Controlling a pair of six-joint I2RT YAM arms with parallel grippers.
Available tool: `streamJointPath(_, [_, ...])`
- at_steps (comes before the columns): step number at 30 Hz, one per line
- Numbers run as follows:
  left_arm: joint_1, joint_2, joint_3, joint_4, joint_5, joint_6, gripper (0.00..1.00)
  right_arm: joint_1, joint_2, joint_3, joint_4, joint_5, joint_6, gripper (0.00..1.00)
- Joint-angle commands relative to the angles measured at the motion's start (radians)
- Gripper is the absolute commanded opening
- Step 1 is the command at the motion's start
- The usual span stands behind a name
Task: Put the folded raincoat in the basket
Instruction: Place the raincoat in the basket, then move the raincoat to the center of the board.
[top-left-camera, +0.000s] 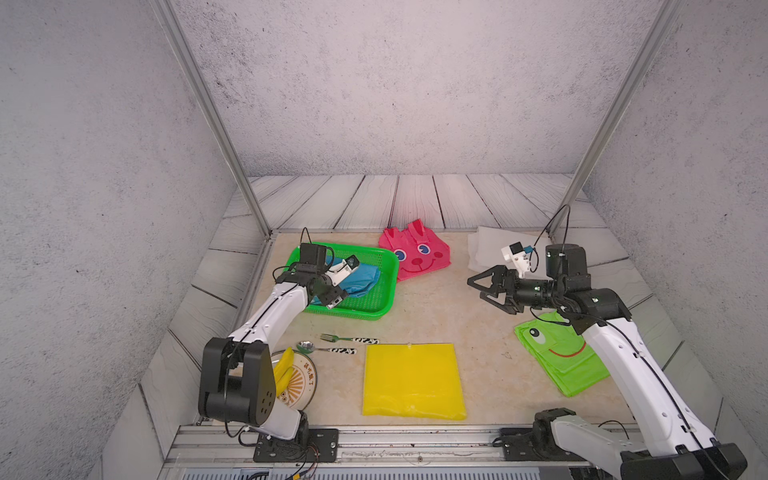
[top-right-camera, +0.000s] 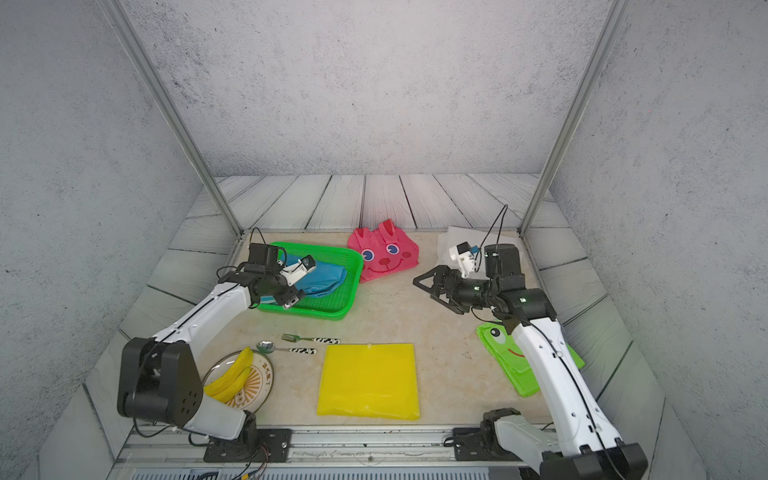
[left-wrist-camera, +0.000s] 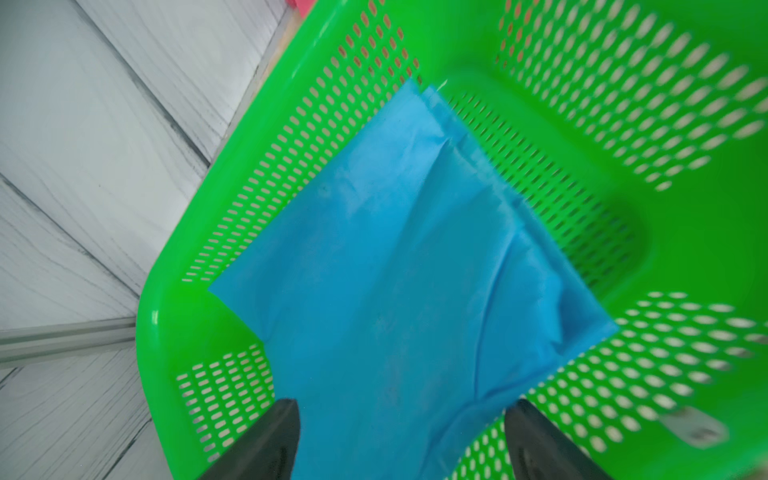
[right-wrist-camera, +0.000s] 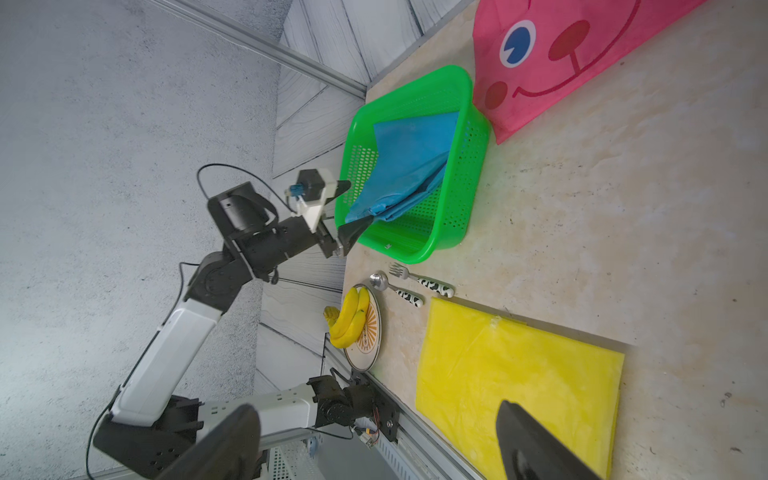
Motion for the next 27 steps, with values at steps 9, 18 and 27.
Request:
streamJointPath(9, [0.073,-0.022,0.176,-0.260,0.259,-0.184,0.82,0.221,0.346,0.152,0.066,0.272,0.107,0.87])
streamJointPath(18, [0.098,0.109,0.214,-0.170,0.238,-0.429,0.75,0.251,0.617,0.358,-0.011,0.684,0.071,0.86])
streamJointPath(27, [0.102,0.094,0.092,-0.104,0.292,-0.411,0.76,0.169,0.920,0.522,0.080,0.759,0.218,0.87])
